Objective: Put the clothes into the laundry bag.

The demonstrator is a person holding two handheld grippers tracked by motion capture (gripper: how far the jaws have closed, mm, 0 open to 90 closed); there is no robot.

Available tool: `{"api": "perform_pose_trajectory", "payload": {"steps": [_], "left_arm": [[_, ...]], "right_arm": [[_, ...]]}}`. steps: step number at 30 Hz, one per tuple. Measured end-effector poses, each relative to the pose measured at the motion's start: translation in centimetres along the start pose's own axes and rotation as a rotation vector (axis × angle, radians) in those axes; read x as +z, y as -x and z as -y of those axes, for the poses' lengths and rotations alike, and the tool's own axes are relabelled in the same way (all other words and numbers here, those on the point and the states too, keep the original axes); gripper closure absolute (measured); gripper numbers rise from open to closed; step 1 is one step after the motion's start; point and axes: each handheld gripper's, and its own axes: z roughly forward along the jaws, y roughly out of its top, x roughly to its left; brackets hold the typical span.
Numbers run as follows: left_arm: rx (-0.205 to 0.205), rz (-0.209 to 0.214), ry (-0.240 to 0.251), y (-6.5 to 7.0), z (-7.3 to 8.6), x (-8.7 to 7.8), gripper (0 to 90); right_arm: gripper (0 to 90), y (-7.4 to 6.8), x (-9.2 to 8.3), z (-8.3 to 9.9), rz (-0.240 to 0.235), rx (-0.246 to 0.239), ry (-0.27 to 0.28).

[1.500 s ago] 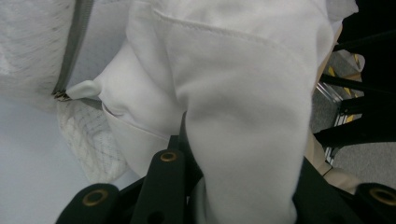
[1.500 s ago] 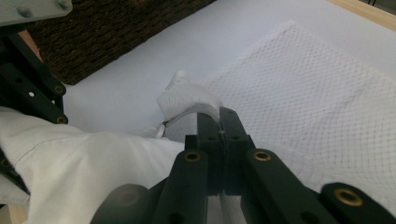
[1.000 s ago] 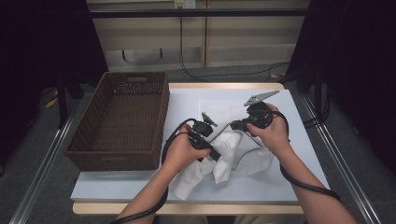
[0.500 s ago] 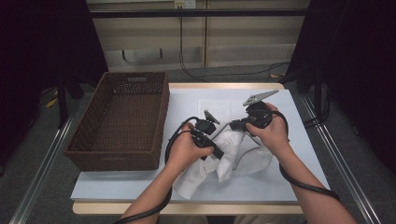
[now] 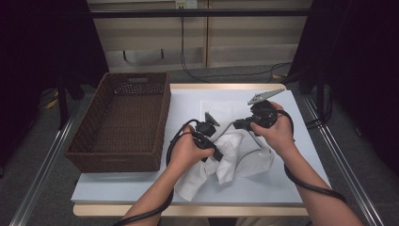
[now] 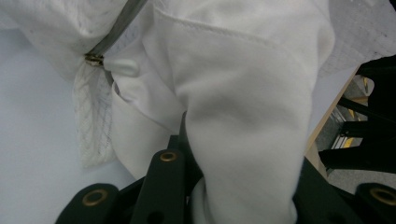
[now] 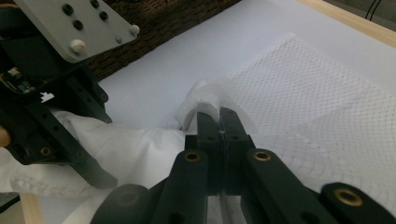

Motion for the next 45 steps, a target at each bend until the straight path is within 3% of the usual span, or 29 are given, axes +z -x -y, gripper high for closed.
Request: {"api": "perform_pose_trajectory", "payload": {"steps": [7,18,19,21,22,23,25,27,28,29,36,44,45], "left_arm": [[-0.005,0.009,-0.014,-0.1,-0.2,0.2,74.1],[-0.019,0.026,0.036,1.0,-1.2,-0.4,74.1],[0.004,0.023,0.021,1.0,-1.3,-0.5,74.1],[-0.044,0.025,0.063,1.3,-1.4,-0.3,74.0],[-0.015,0.022,0.035,1.1,-1.5,-0.5,74.0],[-0.017,0.017,0.029,1.0,-1.5,-0.5,74.1],[-0.034,0.004,0.033,0.8,-1.6,-0.6,74.1],[-0.085,0.013,0.078,0.8,-1.6,-0.5,74.1],[-0.053,0.001,0.055,0.6,-1.6,-0.8,74.0],[-0.053,-0.016,0.049,0.6,-1.6,-1.0,74.1],[-0.088,-0.06,0.061,0.0,-1.4,-1.5,74.0],[-0.073,-0.052,0.067,0.5,-1.5,-1.4,74.0],[-0.09,-0.046,0.085,0.7,-1.6,-1.2,74.0]], "right_arm": [[90.0,-0.1,-0.1,0.0,-0.006,0.001,0.0],[90.0,-0.3,0.1,-0.3,-0.012,-0.006,-0.002],[90.0,-0.4,0.1,-0.3,-0.013,-0.006,-0.001],[90.0,-0.4,0.1,-0.3,-0.014,-0.007,0.001],[90.0,-0.4,0.1,-0.3,-0.013,-0.006,0.001],[90.0,-0.4,0.1,-0.3,-0.013,-0.006,0.0],[90.0,-0.4,0.1,-0.3,-0.016,-0.006,0.0],[90.0,-0.4,0.1,-0.3,-0.013,-0.007,0.005],[90.0,-0.4,0.0,-0.3,-0.014,-0.006,0.005],[90.0,-0.4,-0.1,-0.3,-0.011,-0.006,0.004],[90.0,-0.4,-0.3,-0.2,-0.016,-0.003,0.014],[90.0,-1.0,0.1,-0.6,-0.025,-0.015,0.011],[90.0,-1.1,0.2,-0.7,-0.019,-0.016,0.009]]}}
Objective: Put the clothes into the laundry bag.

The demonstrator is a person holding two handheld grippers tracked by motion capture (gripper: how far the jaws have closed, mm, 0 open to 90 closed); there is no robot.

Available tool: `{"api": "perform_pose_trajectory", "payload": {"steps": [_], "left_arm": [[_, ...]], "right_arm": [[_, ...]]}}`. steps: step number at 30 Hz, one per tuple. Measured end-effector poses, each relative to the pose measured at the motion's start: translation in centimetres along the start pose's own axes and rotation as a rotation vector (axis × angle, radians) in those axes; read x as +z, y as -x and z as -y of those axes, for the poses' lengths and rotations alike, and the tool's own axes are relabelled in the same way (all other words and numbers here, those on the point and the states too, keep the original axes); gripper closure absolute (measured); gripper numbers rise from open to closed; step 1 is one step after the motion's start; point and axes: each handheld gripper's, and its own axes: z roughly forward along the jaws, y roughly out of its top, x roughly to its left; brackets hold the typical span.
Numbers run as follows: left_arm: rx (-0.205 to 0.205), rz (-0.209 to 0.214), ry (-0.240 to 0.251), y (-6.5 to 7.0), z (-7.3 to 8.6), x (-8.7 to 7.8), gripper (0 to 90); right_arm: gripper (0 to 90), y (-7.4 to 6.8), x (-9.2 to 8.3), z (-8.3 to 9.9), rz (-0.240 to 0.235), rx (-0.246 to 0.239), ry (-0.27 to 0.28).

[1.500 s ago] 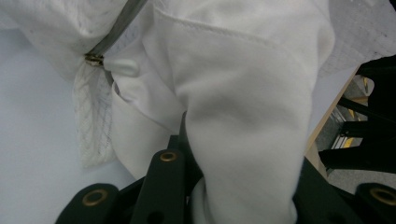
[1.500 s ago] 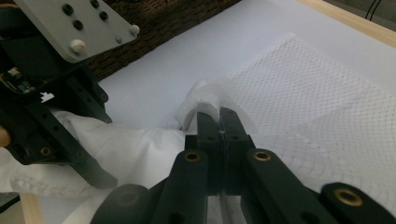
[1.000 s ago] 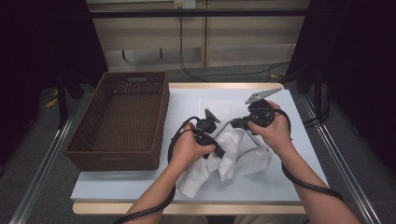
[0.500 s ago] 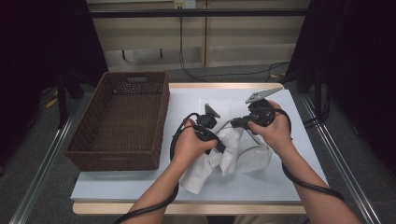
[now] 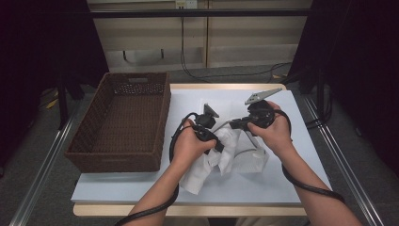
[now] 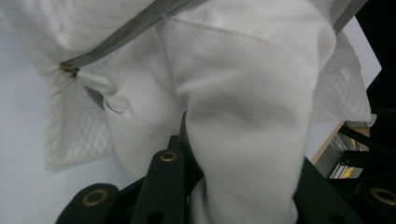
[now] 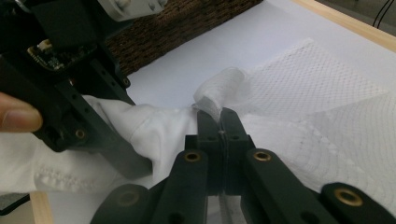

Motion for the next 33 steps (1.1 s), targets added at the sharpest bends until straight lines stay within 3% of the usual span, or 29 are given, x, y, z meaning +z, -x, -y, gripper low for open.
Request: {"api": "perform_pose_trajectory", "payload": {"steps": [1,3,7,12,13,16,23,26,29,31,33], "left_arm": [[0.022,0.006,-0.01,0.0,-0.1,-0.1,74.0],[0.029,0.011,-0.018,0.1,-0.3,-0.1,74.0],[0.009,0.016,0.019,0.3,-0.4,0.3,74.0],[-0.002,-0.001,0.012,0.1,-0.5,0.4,74.1],[0.014,-0.014,-0.005,-0.1,-0.6,0.2,74.0],[-0.006,-0.017,0.012,-0.6,-0.5,0.1,74.1],[-0.005,-0.033,0.004,-0.9,-0.5,0.0,74.1],[-0.012,0.0,0.011,-0.5,-0.6,0.1,74.1],[-0.005,0.008,0.016,-0.3,-0.7,0.0,74.1],[0.025,0.007,0.006,-0.1,-0.9,-0.2,74.1],[0.013,0.009,0.017,0.0,-0.9,0.0,74.0]], "right_arm": [[90.0,-0.1,0.1,-0.1,-0.005,-0.002,0.0],[90.0,-0.1,0.1,-0.1,-0.006,-0.006,0.003],[90.0,-0.2,0.2,-0.2,-0.009,-0.006,0.0],[90.0,-0.2,0.2,-0.1,-0.01,-0.002,-0.003],[90.0,-0.2,0.1,-0.1,-0.012,-0.002,-0.001],[90.0,-0.1,-0.1,0.0,-0.012,-0.002,0.006],[90.0,-0.1,-0.4,0.0,-0.01,-0.008,0.007],[90.0,-0.2,-0.2,-0.1,-0.014,-0.006,0.009],[90.0,-0.2,-0.1,-0.2,-0.015,-0.006,0.009],[90.0,-0.2,-0.1,-0.3,-0.016,-0.006,0.009],[90.0,-0.2,0.0,-0.3,-0.016,-0.008,0.01]]}}
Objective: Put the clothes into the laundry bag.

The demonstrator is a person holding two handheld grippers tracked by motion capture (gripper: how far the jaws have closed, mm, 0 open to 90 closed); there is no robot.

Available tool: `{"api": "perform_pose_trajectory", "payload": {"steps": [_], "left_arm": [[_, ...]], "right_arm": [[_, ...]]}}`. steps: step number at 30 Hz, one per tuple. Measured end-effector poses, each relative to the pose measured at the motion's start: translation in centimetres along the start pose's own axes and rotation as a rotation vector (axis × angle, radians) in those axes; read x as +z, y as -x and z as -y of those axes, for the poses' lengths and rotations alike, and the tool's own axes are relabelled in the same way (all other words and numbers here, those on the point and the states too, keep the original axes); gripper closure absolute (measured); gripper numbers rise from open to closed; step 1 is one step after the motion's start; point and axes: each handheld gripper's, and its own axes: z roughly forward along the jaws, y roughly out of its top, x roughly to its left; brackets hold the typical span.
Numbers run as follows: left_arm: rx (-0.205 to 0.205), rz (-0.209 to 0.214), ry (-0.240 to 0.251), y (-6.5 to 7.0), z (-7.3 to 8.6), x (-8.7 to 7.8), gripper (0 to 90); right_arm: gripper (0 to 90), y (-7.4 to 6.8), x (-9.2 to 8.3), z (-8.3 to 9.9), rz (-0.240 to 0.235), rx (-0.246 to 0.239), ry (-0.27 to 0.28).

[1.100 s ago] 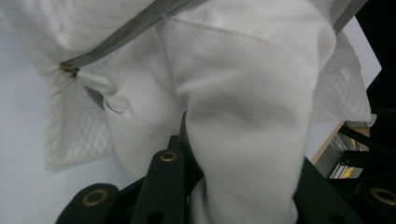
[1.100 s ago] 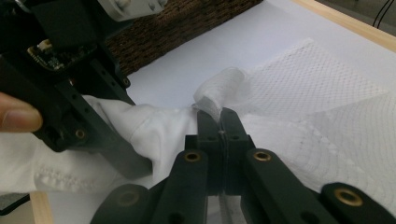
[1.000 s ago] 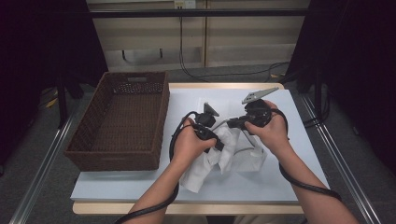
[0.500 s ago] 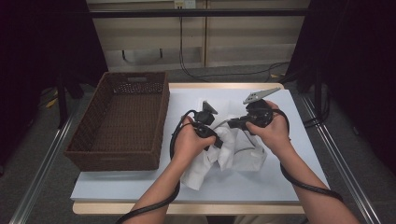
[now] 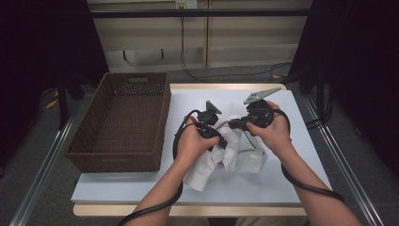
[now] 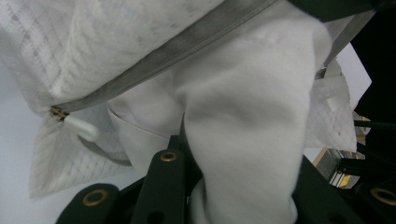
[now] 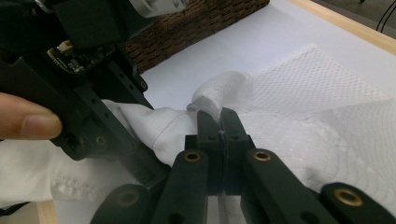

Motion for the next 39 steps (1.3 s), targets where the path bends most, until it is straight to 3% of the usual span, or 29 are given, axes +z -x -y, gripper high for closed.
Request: {"api": "perform_pose_trajectory", "payload": {"steps": [7,19,22,27,34,39], "left_arm": [[-0.019,-0.013,0.009,0.0,-0.5,0.7,74.0],[-0.016,-0.033,0.018,-0.1,-0.9,0.7,74.0],[-0.041,-0.037,0.033,-0.2,-1.0,0.7,74.0],[-0.047,-0.055,0.019,-0.6,-1.0,0.8,74.1],[-0.063,-0.036,0.017,-1.1,-0.9,1.1,74.0],[-0.043,-0.033,0.032,-0.6,-1.1,0.8,74.0]], "right_arm": [[90.0,-0.1,0.1,0.0,-0.002,-0.001,-0.002],[90.0,0.2,-0.3,0.2,0.0,0.003,0.003],[90.0,0.3,-0.5,0.3,0.0,0.009,0.002],[90.0,0.3,-0.7,0.2,-0.001,0.008,0.006],[90.0,0.3,-0.8,0.2,-0.006,0.008,0.011],[90.0,0.3,-0.6,0.2,-0.004,0.009,0.013]]}}
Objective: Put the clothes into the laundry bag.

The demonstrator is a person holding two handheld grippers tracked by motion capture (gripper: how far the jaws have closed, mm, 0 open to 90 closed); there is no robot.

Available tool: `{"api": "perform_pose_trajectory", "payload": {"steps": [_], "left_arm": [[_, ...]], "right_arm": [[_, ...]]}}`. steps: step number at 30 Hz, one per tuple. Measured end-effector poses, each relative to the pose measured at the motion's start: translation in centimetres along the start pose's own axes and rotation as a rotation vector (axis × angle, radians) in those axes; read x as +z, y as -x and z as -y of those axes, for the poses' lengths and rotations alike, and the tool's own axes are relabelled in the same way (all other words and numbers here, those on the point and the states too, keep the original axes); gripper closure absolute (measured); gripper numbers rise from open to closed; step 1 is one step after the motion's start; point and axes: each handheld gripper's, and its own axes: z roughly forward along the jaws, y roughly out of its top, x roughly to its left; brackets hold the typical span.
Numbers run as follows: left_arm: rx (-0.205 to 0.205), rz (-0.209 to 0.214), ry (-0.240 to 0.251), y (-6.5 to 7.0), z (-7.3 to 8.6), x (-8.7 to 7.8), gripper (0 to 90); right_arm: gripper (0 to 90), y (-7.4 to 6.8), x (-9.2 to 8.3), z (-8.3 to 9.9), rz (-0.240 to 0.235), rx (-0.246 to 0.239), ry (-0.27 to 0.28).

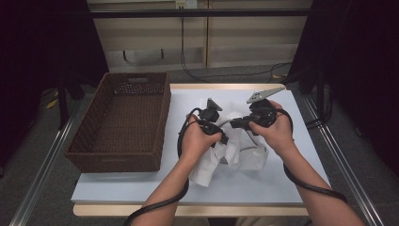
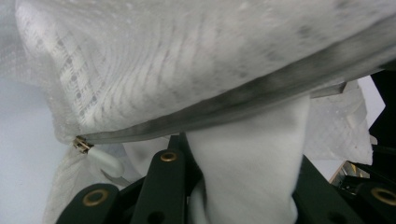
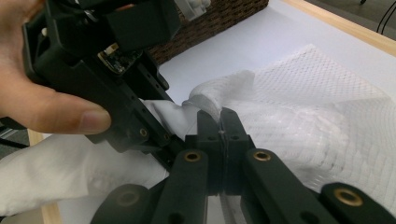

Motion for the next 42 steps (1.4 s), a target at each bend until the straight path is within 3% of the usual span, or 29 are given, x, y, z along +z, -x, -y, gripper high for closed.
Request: {"api": "perform_pose_trajectory", "payload": {"steps": [5,6,7,17,23,24,25,26,27,34,42], "left_arm": [[0.002,-0.018,0.004,0.0,0.0,-0.4,74.0],[-0.038,-0.013,0.038,0.1,0.1,-0.3,74.0],[-0.007,-0.011,0.019,-0.2,0.1,-0.6,74.0],[-0.001,-0.026,0.016,-0.5,0.2,-1.2,74.0],[-0.015,-0.027,0.036,-0.3,0.1,-0.3,73.9],[0.002,-0.023,0.029,-0.4,0.1,-0.2,73.9],[-0.001,-0.024,0.037,-0.4,0.1,0.0,73.8],[-0.042,-0.026,0.074,-0.1,0.1,0.4,73.8],[-0.001,-0.022,0.042,-0.5,0.0,0.3,73.8],[0.003,-0.011,0.065,-0.5,0.0,0.9,73.6],[0.023,-0.006,0.087,-0.1,0.0,0.2,73.6]], "right_arm": [[90.0,0.1,0.0,0.1,0.002,0.004,0.005],[90.0,0.1,0.0,0.1,0.002,0.004,0.004],[90.0,0.1,0.0,0.1,0.003,0.003,0.003],[90.0,0.1,0.2,0.1,0.01,0.005,-0.004],[90.0,-0.1,0.2,-0.1,0.012,0.001,0.001],[90.0,-0.1,0.2,-0.2,0.011,0.0,0.002],[90.0,-0.2,0.2,-0.2,0.007,-0.002,0.004],[90.0,-0.2,0.2,-0.2,0.005,-0.003,0.003],[90.0,-0.3,0.2,-0.2,0.003,-0.005,0.003],[90.0,-0.2,0.3,-0.1,0.005,0.003,0.004],[90.0,-0.2,0.5,0.1,0.004,0.004,0.003]]}}
